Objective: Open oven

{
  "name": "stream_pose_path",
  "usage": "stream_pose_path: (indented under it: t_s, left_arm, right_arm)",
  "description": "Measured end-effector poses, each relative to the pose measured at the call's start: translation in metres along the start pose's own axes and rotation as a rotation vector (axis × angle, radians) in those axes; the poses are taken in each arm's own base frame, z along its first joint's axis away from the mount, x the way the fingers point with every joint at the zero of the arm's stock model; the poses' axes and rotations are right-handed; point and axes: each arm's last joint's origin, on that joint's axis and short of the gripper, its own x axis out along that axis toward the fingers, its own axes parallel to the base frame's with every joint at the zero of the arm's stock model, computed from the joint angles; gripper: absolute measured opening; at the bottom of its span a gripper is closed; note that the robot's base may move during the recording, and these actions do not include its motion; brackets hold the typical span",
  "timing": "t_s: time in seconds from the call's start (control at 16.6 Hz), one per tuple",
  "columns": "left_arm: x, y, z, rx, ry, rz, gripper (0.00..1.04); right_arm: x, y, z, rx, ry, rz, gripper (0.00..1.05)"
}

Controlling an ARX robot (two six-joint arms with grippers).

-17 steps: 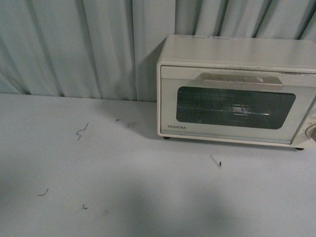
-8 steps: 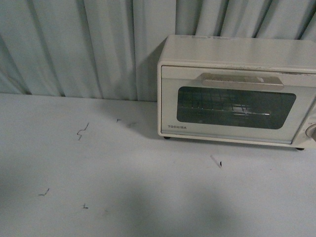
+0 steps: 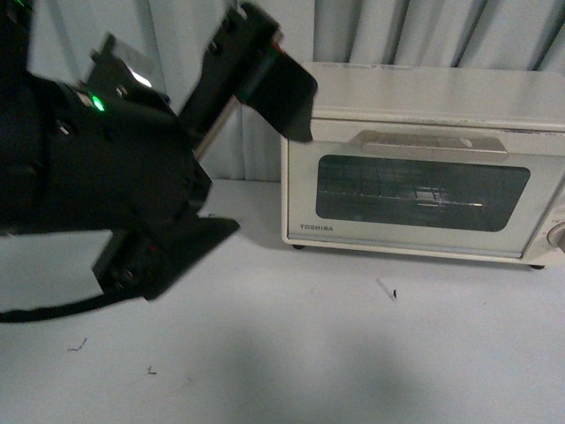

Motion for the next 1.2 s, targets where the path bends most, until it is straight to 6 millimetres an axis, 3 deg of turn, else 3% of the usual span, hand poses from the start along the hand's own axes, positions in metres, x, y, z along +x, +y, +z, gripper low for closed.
stream_pose_path:
  t_s: [0.18, 0.54, 0.66, 0.78, 0.96, 1.02, 1.2]
  left_arm:
    - [0.027, 0.015, -0.019, -0.104, 0.091, 0.055, 0.98]
    - [0.062, 0.006, -0.037, -0.050, 0.177, 0.076, 0.98]
    - [0.052, 0.006, -0.039, 0.050, 0.127, 0.058, 0.98]
    - [0.035, -0.009, -0.032, 0.164, 0.074, -0.002, 0.98]
    - [0.036, -0.009, -0.032, 0.208, 0.080, 0.002, 0.98]
    - [0.041, -0.005, -0.033, 0.197, 0.100, 0.021, 0.98]
    - [0.083, 0.015, -0.038, 0.131, 0.210, 0.136, 0.98]
  right_arm:
    - [0.000, 0.000, 0.000, 0.000, 0.000, 0.000, 0.98]
    - [0.000, 0.000, 0.000, 0.000, 0.000, 0.000, 0.98]
    - [0.000, 0.000, 0.000, 0.000, 0.000, 0.000, 0.98]
    - [0.000, 0.000, 0.000, 0.000, 0.000, 0.000, 0.98]
    - [0.000, 0.000, 0.000, 0.000, 0.000, 0.000, 0.98]
    - [0.000, 0.000, 0.000, 0.000, 0.000, 0.000, 0.98]
    - [0.000, 0.000, 0.000, 0.000, 0.000, 0.000, 0.98]
